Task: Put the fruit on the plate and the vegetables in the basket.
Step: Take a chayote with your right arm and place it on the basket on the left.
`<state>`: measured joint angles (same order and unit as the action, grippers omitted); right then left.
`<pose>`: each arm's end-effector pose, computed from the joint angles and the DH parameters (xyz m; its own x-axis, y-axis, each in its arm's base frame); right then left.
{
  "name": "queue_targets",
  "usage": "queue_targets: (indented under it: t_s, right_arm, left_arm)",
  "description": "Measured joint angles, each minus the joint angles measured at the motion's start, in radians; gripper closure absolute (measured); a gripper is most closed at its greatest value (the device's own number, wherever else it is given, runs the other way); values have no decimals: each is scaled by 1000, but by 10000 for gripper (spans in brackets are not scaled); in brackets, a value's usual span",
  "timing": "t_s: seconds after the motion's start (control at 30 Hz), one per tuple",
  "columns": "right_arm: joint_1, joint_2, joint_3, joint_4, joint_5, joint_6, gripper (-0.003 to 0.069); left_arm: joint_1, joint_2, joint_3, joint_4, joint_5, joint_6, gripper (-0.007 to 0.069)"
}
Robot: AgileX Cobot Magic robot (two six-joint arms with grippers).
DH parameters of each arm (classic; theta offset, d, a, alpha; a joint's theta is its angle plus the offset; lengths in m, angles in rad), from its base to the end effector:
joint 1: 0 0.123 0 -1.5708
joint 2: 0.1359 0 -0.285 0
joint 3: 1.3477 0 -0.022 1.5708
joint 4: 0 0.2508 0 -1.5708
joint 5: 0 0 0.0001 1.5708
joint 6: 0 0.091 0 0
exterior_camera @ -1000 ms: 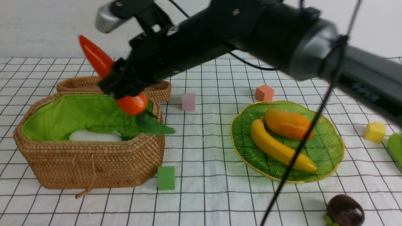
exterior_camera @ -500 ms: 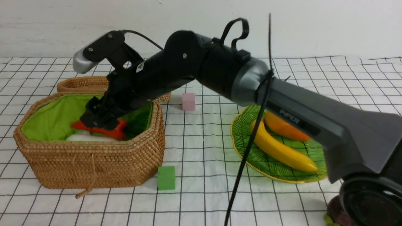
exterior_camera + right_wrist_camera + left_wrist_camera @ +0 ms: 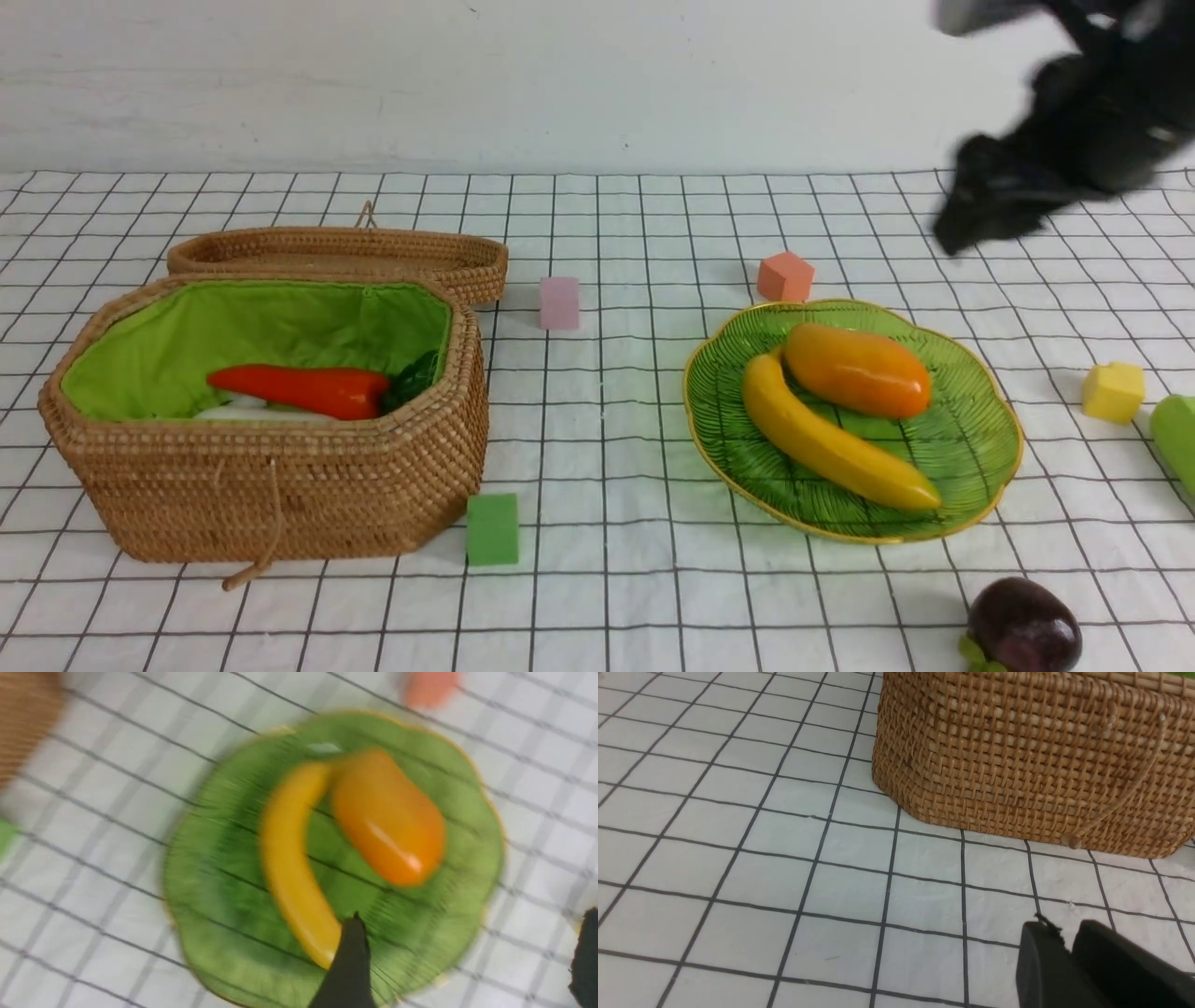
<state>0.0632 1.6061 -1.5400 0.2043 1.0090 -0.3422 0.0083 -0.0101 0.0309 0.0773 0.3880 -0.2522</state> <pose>0.3471 0.0376 0.3567 -0.7694 -0.2759 -0.5762 -0.3442 0.9388 0.0101 0.0523 0.0031 0.1686 -0.3035 -0.1821 -0.9353 -0.0920 0.9826 -0.1614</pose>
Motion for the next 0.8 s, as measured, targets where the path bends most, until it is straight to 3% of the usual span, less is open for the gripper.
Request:
queue_targets:
  t_s: [0.07, 0.3, 0.47, 0.67, 0.8]
  right_arm:
    - [-137, -22, 120, -4, -51, 66, 64]
    - [-364, 85, 237, -45, -178, 142, 64]
    - [-410, 178, 237, -87, -252, 138, 64]
    - [-416, 356, 237, -93, -345, 35, 75]
    - [-416, 413, 177, -72, -269, -25, 207]
  left_arm:
    - [0, 0, 0, 0, 0, 0, 529]
    - [0, 0, 0, 0, 0, 0, 526]
    - [0, 0, 0, 0, 0, 0, 522]
    - [0, 0, 0, 0, 0, 0, 518]
    - [0, 0, 0, 0, 0, 0, 516]
